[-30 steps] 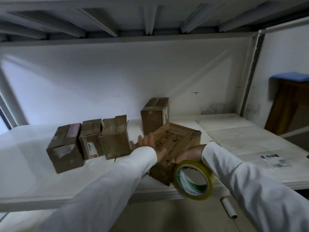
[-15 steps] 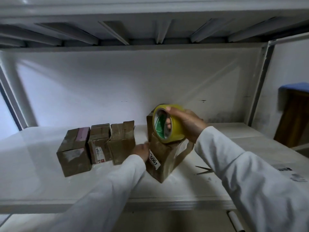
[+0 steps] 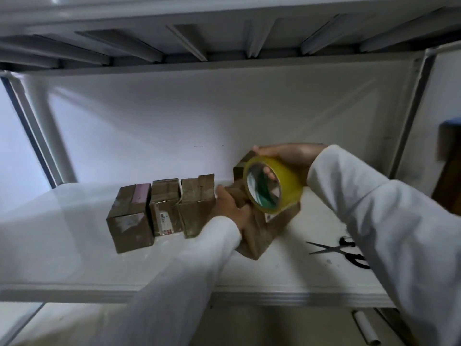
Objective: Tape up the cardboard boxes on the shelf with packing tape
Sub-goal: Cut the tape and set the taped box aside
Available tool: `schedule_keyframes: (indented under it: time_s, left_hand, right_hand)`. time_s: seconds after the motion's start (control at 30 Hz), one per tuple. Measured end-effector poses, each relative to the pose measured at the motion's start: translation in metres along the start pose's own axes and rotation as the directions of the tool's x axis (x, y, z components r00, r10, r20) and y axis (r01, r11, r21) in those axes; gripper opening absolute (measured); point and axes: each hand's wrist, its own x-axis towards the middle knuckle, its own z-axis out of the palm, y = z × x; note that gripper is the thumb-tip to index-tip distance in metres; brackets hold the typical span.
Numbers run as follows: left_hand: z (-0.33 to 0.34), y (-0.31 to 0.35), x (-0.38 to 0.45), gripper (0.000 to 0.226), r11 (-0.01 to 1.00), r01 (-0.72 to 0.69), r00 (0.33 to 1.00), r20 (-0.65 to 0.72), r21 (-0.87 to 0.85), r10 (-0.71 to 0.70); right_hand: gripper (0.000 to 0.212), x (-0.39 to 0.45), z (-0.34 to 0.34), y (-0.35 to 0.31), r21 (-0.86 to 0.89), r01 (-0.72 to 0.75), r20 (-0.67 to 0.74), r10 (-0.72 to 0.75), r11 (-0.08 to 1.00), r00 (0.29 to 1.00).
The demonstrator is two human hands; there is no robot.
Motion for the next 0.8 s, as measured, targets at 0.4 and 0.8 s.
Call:
schedule_keyframes:
  time_s: [0.4, 0.8]
  left_hand:
    - [-0.032, -0.002, 0.014, 0.131, 0.951, -0.047, 0.953, 0.299, 0.305, -0.049]
    - [-0.018, 0.043, 0.028, 0.102, 0.646, -0.199, 0.963, 0.271, 0.737, -0.012]
  right_hand:
    - [0.035, 0.014, 0.022, 0.101, 0.099, -0.129, -0.021, 0.131, 0.987, 0.991]
    - [0.021, 0.018, 0.039, 0.121, 0.147, 0.068, -0.001, -0.069, 0.987, 0.998]
